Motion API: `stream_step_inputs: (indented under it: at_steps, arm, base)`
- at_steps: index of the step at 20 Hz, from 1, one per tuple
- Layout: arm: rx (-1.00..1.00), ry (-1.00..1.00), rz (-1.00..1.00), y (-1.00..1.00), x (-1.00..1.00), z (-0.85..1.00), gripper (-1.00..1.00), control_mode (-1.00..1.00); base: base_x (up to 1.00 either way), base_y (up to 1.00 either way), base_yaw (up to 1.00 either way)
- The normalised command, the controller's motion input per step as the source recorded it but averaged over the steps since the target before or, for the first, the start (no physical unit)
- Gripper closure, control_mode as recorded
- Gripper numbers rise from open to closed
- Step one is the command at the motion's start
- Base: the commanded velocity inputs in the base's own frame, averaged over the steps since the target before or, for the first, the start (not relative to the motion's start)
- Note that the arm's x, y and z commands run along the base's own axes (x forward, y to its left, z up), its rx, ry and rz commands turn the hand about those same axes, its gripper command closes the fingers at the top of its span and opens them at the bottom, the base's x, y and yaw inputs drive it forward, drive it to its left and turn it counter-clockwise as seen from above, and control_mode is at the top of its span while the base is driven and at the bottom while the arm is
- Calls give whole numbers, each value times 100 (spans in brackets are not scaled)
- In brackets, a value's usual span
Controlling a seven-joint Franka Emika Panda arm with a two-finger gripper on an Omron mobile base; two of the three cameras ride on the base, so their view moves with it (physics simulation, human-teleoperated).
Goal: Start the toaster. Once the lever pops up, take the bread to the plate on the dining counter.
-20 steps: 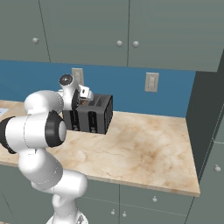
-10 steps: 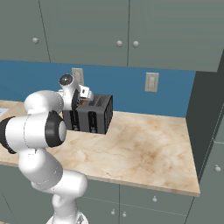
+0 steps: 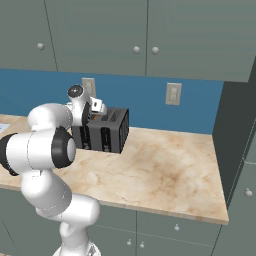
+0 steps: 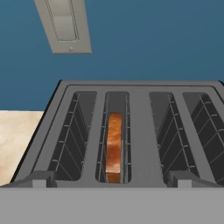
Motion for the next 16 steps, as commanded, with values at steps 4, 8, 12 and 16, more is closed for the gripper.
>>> stream_step_inputs:
  at_steps: [4,8,12,16]
  arm:
    - [0,0,0,0,0,0,-100,-100]
    - [0,0,0,0,0,0,-100,-100]
    - [0,0,0,0,0,0,-100,-100]
    - [0,0,0,0,0,0,-100,-100]
  base:
    - [0,0,0]
    - [0,0,0]
    - [0,0,0]
    - [0,0,0]
